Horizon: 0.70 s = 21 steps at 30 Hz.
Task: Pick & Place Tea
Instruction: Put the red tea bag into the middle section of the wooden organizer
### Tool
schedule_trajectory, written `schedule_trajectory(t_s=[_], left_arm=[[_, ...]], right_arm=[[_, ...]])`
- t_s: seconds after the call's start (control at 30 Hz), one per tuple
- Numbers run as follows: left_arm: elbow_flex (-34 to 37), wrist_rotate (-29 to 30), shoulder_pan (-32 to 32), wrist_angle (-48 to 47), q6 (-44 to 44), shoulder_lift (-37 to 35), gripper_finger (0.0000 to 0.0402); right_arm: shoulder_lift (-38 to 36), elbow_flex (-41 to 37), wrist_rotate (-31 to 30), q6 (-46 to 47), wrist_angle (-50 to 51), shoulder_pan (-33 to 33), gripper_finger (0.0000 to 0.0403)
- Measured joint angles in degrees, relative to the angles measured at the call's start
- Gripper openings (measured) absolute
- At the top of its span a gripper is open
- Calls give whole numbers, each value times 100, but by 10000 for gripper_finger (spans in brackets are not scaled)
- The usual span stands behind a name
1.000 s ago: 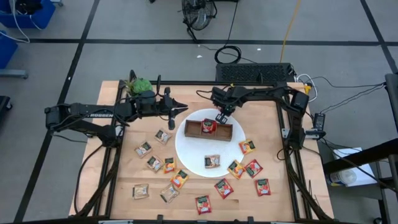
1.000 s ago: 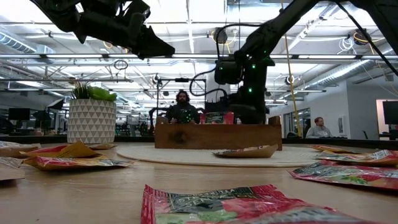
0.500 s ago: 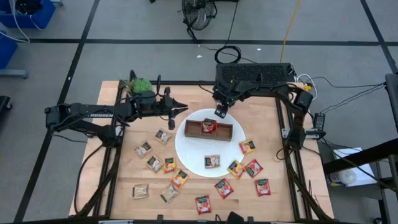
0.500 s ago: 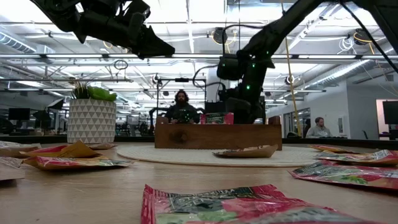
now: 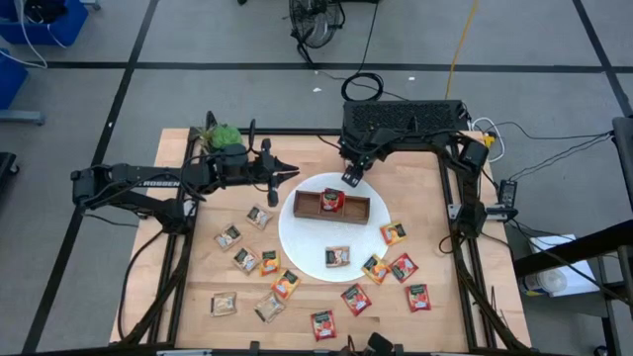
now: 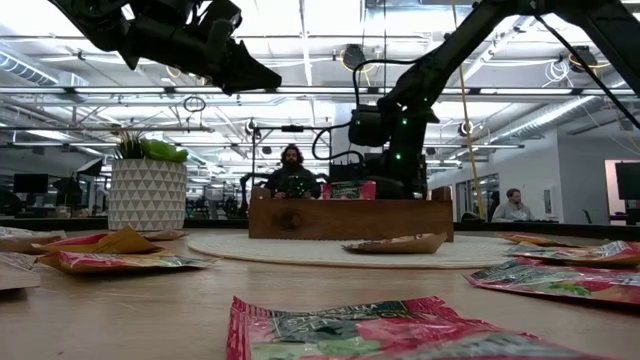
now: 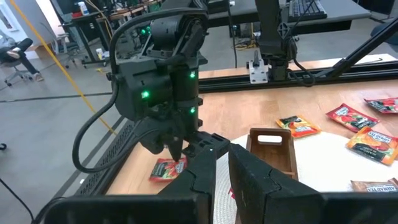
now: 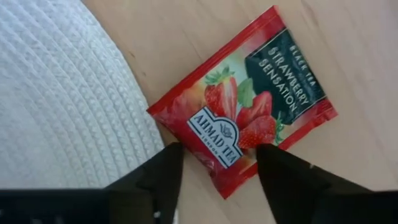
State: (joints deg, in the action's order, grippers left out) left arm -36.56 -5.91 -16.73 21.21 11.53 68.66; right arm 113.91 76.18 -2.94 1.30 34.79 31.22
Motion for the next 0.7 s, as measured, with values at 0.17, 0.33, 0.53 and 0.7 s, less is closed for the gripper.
schedule_trajectory(t_s=[0.17, 0.33, 0.53, 0.7], left_arm=[[0, 0, -2, 0, 0, 0, 49], [0, 0, -2, 2, 0, 0, 49], [0, 0, 0, 4, 0, 0, 49], [0, -1, 0, 6, 0, 0, 49]], right_arm=[[9, -6, 26, -71, 24, -6, 77], [14, -11, 14, -381, -1, -34, 13], [-177, -45, -470, -537, -54, -232, 5], [-842, -31, -1546, -698, -84, -628, 2]])
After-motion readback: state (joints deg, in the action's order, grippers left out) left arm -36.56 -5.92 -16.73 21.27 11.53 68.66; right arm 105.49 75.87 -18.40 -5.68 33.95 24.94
